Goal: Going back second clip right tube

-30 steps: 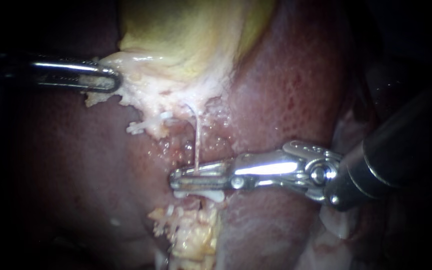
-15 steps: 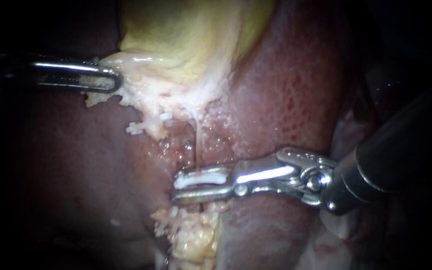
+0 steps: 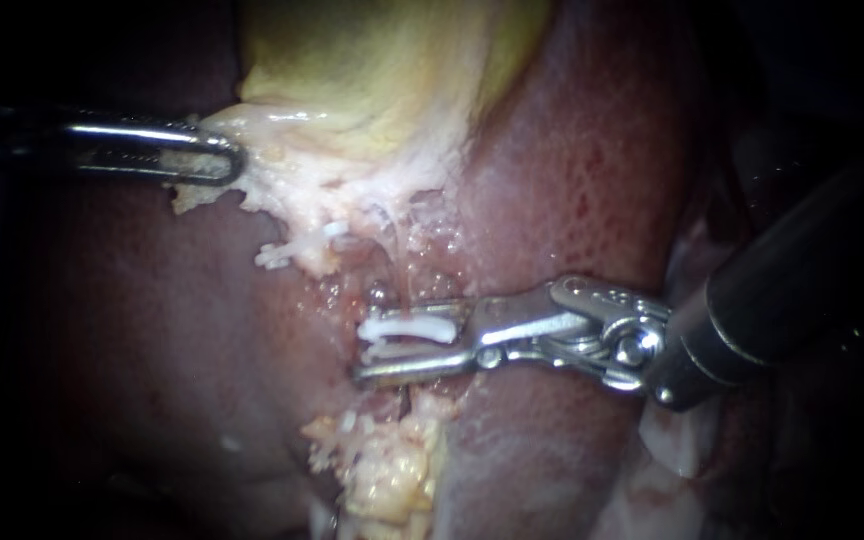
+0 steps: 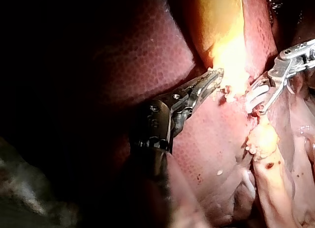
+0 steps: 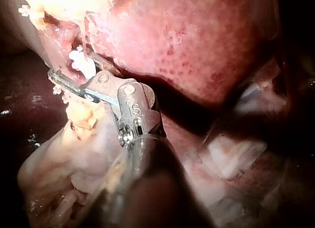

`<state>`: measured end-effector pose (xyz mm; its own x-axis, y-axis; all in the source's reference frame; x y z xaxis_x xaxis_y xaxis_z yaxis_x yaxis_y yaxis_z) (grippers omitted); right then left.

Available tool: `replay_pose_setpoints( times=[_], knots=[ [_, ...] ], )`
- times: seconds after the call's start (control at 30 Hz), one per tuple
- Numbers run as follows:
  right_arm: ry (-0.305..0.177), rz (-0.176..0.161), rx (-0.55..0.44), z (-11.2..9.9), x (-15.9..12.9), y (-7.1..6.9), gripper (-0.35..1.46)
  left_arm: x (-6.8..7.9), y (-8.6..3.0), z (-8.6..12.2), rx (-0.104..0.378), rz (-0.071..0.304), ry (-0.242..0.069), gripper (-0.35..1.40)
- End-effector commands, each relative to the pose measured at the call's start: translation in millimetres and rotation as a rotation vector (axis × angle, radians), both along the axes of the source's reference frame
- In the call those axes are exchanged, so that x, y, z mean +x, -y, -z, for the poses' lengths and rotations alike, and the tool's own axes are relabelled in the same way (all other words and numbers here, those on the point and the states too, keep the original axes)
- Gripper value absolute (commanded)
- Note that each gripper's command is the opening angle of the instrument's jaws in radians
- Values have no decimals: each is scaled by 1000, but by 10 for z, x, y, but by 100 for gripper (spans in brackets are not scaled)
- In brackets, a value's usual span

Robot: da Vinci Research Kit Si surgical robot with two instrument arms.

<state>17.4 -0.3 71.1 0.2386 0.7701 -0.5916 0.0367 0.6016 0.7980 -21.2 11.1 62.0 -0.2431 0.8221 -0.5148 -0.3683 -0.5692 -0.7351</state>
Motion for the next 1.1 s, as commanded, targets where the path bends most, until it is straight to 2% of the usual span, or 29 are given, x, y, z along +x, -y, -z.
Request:
replay_pose_setpoints(
  times=[0.03,0.37,0.47,0.57,1.1],
  knots=[
    [1,-1,2,0,0,-1,45,0,0,0,0,0,0,-35],
    [16,-27,-20,-2,-3,-3,49,0,0,0,0,0,0,-35],
    [40,-43,-34,-3,-4,-4,50,1,0,0,0,0,0,-35],
    [85,-65,-55,-3,-6,-3,50,1,0,0,0,0,0,-35],
    [61,-33,-170,11,-42,-9,50,4,1,0,0,-1,1,-35]
  ],
)
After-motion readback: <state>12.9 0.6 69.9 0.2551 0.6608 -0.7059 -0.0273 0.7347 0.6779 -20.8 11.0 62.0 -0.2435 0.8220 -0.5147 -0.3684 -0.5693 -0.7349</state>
